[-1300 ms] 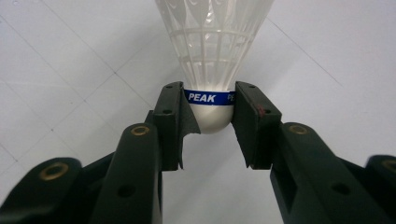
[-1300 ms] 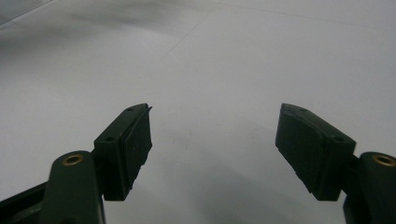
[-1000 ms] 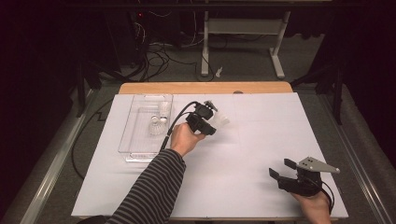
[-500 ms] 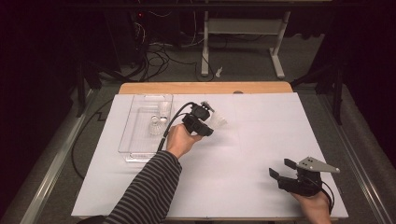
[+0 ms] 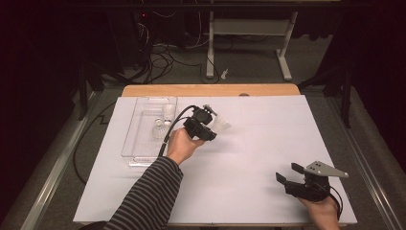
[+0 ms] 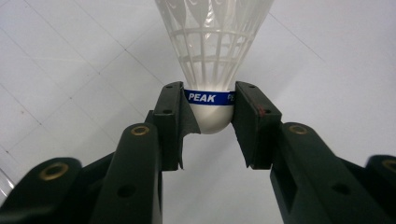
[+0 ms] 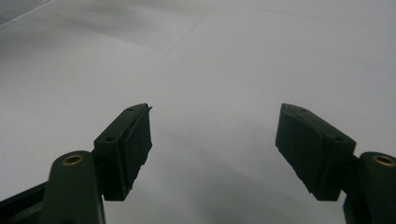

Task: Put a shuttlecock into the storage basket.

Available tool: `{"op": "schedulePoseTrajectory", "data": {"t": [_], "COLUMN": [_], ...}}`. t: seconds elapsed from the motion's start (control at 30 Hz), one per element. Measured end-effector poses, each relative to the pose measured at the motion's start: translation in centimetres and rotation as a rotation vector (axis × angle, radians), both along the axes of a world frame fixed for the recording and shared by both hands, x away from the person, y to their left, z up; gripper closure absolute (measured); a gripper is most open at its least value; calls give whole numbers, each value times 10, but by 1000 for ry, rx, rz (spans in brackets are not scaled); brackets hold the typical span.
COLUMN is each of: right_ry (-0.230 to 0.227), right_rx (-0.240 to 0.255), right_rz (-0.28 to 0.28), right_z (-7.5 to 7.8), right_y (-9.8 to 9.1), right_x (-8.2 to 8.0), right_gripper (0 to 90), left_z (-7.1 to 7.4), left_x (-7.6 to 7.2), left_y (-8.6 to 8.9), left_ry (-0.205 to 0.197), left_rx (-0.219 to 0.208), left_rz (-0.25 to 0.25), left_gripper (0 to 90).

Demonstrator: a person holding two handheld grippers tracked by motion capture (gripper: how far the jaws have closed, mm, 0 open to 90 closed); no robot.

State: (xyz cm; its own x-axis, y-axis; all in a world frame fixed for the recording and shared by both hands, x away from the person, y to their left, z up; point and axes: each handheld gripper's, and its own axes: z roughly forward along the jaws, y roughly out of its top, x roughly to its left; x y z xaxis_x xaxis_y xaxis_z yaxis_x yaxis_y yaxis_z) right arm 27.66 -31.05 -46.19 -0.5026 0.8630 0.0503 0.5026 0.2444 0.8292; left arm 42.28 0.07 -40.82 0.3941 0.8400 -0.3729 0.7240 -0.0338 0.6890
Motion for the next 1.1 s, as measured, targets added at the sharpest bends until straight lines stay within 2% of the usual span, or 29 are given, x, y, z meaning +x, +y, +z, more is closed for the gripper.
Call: {"op": "schedulePoseTrajectory", "data": {"t": [1.1], "right_ry": [-1], "right_rx": [-2], "right_rz": [1], "right_z": [0], "right_y": [0], "right_x": [0], "right_gripper": [275], "left_z": [8], "left_x": [-17], "left_y": [17], "left_ry": [-18], "left_rx": [-20], "left_rz": [5], "left_gripper": [649]}}
